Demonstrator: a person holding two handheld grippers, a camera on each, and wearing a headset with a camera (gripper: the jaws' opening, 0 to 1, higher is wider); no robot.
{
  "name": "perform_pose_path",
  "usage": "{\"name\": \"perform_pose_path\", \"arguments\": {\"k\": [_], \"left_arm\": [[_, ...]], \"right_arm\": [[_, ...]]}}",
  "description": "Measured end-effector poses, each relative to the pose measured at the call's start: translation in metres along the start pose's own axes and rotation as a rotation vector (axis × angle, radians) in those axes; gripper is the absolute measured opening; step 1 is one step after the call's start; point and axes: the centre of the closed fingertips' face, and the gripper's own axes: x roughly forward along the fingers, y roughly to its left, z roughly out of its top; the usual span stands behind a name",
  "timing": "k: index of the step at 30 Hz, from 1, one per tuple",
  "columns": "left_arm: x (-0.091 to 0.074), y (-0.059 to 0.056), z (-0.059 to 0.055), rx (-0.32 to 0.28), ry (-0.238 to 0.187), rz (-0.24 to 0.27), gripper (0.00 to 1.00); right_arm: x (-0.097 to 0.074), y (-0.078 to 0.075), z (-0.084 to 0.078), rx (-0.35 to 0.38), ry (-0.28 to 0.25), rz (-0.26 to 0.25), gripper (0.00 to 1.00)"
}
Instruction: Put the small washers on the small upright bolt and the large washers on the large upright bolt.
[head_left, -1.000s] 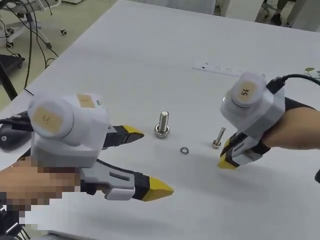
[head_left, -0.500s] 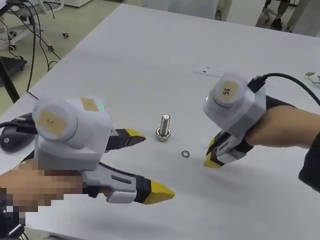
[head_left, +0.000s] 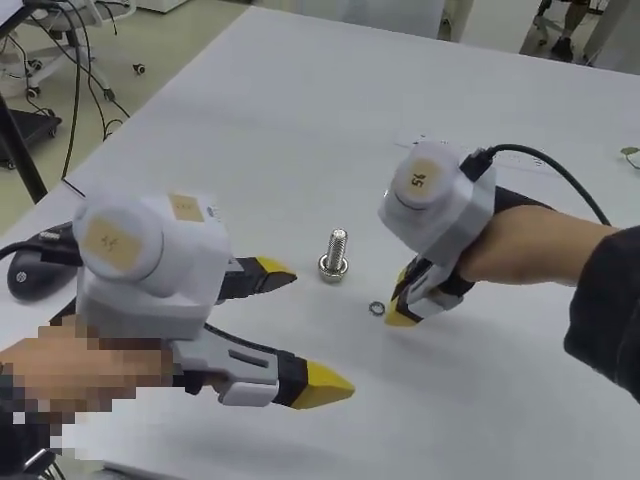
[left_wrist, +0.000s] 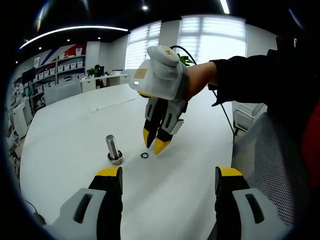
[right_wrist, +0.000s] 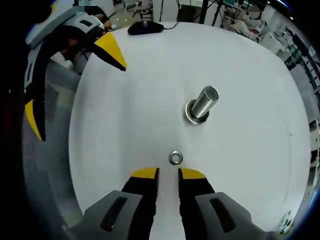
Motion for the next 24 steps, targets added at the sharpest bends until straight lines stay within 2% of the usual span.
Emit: {"name": "perform_pose_path", "arguments": {"k": [16, 24], "left_arm": [[0.001, 0.0, -0.002, -0.004, 0.006, 0.006, 0.75], [0.001, -0.001, -0.003, -0.007, 0.007, 0.005, 0.75]], "right_arm": [[0.013, -0.01, 0.006, 0.008, -0.002, 0.014, 0.18], [0.017, -0.008, 0.006, 0.011, 0.005, 0.02, 0.18]]}}
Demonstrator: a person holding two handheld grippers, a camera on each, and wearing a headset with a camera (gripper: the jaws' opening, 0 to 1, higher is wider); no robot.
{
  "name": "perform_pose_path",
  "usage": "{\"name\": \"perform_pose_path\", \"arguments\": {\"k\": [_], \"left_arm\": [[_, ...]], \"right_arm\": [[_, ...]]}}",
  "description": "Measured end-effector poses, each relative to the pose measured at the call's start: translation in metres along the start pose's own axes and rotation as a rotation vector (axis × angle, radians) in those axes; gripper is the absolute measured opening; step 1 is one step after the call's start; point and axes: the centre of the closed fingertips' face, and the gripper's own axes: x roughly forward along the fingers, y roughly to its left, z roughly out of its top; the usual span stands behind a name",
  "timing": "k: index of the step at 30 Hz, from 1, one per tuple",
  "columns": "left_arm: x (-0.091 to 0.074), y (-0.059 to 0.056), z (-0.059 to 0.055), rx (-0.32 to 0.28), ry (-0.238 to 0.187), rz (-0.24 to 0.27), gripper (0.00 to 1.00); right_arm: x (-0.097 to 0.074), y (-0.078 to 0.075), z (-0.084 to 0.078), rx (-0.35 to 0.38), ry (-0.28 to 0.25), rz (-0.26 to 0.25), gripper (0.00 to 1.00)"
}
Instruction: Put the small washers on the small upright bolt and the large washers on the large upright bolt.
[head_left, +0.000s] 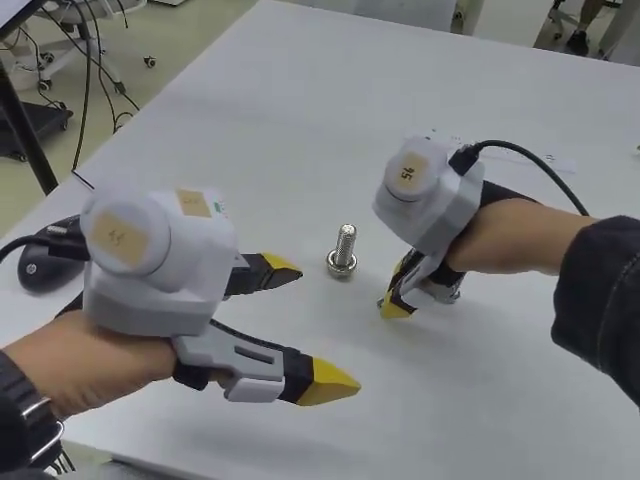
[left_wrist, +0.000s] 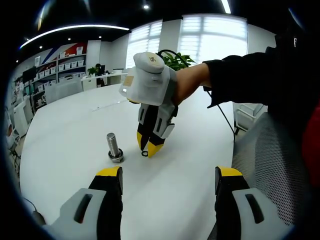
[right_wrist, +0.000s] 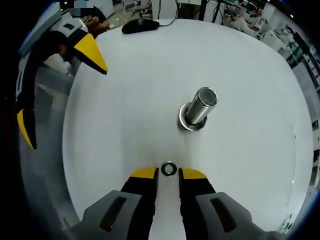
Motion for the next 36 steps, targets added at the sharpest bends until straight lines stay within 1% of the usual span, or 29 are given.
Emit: {"name": "perform_pose_path", "arguments": {"k": [8, 14, 28, 32, 36], "left_arm": [[0.0, 0.0, 0.0, 0.001, -0.002, -0.003, 0.75], [0.0, 0.0, 0.0, 0.0, 0.0, -0.004, 0.75], [0.0, 0.0, 0.0, 0.0, -0.001, -0.003, 0.75], [0.0, 0.0, 0.0, 0.001, -0.001, -0.003, 0.75], [0.0, -0.001, 0.0, 0.002, -0.002, -0.006, 0.75]], "right_arm": [[0.0, 0.001, 0.0, -0.003, 0.004, -0.009, 0.17], [0.001, 0.003, 0.0, -0.022, 0.014, -0.019, 0.15], [0.001, 0.005, 0.001, -0.011, 0.005, -0.021, 0.14], [0.0, 0.005, -0.004, -0.01, 0.019, -0.016, 0.14], [-0.004, 0.006, -0.013, -0.007, 0.031, -0.017, 0.14]]}}
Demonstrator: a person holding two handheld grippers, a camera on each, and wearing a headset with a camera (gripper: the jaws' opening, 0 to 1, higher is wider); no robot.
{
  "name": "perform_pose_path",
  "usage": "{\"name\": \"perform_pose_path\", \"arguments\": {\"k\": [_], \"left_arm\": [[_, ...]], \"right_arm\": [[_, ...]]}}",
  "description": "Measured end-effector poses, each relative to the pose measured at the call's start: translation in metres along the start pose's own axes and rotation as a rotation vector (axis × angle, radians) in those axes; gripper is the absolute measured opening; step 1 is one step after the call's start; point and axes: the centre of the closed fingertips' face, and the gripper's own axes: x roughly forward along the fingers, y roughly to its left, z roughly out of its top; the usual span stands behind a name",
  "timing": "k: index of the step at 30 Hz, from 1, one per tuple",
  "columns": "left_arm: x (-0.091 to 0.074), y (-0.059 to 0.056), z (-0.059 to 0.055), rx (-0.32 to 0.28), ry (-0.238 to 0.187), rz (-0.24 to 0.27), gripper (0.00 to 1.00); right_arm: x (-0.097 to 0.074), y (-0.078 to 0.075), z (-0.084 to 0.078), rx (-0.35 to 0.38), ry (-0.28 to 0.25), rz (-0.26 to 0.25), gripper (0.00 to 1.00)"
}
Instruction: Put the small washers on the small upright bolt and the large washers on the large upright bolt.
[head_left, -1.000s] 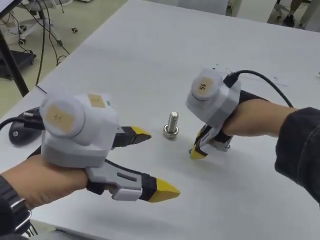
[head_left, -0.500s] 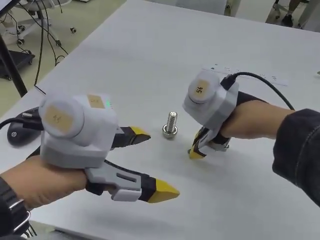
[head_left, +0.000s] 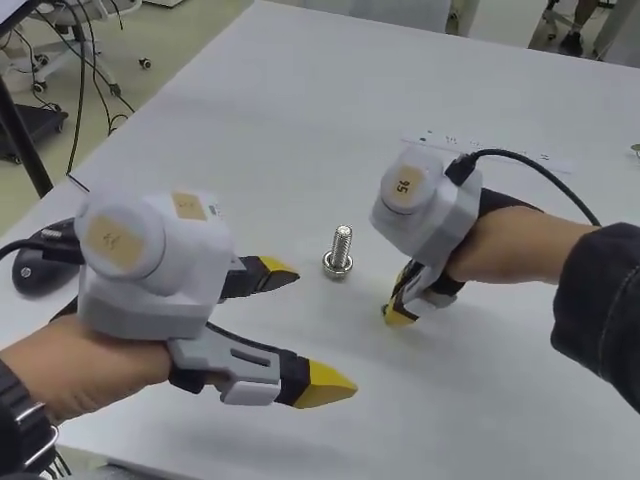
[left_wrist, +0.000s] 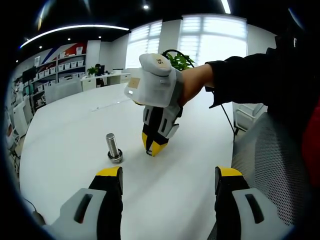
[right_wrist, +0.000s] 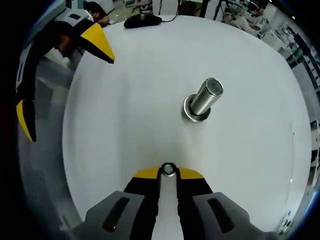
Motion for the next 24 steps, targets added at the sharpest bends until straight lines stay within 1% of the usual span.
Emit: {"name": "perform_pose_path", "arguments": {"k": [7, 12, 19, 24], "left_arm": [[0.0, -0.001, 0.0, 0.003, 0.002, -0.007, 0.75], [0.0, -0.003, 0.0, 0.005, 0.001, -0.013, 0.75], [0.001, -0.004, 0.0, 0.008, 0.002, -0.019, 0.75], [0.001, -0.004, 0.0, 0.009, 0.001, -0.021, 0.75]], "right_arm": [[-0.012, 0.001, -0.011, 0.03, -0.011, -0.003, 0.14], [-0.022, 0.0, -0.025, 0.051, -0.011, -0.022, 0.14], [-0.04, 0.001, -0.038, 0.078, -0.02, -0.043, 0.14], [-0.052, -0.003, -0.047, 0.099, -0.023, -0.064, 0.14]]}}
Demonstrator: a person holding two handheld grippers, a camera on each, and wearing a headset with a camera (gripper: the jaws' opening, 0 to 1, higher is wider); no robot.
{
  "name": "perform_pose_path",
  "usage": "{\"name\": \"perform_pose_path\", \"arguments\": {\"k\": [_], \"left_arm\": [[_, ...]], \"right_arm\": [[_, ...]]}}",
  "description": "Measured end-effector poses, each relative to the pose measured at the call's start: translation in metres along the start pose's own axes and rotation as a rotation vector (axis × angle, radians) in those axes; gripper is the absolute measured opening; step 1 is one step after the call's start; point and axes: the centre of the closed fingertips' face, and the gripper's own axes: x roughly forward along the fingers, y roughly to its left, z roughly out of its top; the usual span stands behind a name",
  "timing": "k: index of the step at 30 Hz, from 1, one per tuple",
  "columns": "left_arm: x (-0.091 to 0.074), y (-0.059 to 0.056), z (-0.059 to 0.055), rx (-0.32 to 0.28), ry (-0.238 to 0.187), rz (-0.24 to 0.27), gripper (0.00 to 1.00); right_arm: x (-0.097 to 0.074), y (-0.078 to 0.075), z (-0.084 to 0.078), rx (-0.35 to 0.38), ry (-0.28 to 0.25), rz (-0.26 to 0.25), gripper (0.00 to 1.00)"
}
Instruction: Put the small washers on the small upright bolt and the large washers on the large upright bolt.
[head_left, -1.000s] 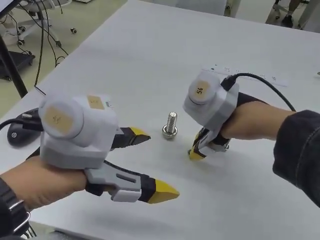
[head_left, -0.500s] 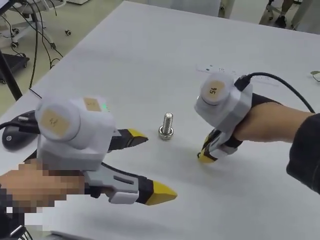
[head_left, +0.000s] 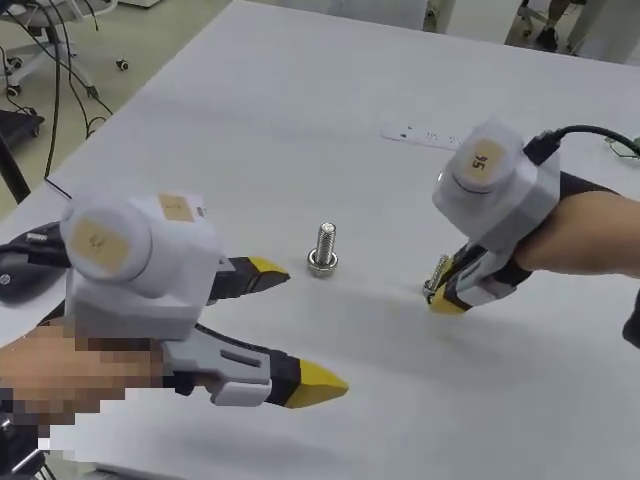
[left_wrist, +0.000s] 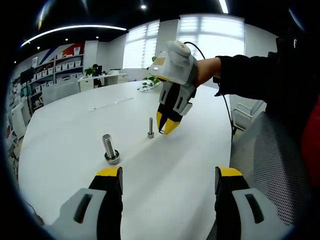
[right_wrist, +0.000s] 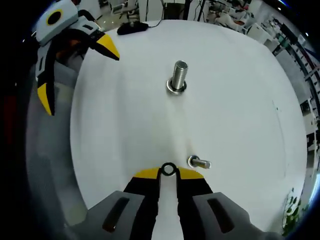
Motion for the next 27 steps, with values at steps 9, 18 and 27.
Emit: {"name": "perform_pose_path", "arguments": {"k": [9, 18, 27], "left_arm": [[0.0, 0.0, 0.0, 0.001, 0.0, 0.003, 0.75], [-0.001, 0.001, -0.001, -0.001, 0.003, 0.007, 0.75], [-0.002, 0.002, -0.001, -0.003, 0.003, 0.014, 0.75]], "right_arm": [[-0.02, -0.016, -0.009, 0.032, -0.014, -0.039, 0.14], [-0.036, -0.032, 0.002, 0.026, -0.04, -0.075, 0.14], [-0.031, -0.042, 0.012, 0.003, -0.039, -0.073, 0.14]]}}
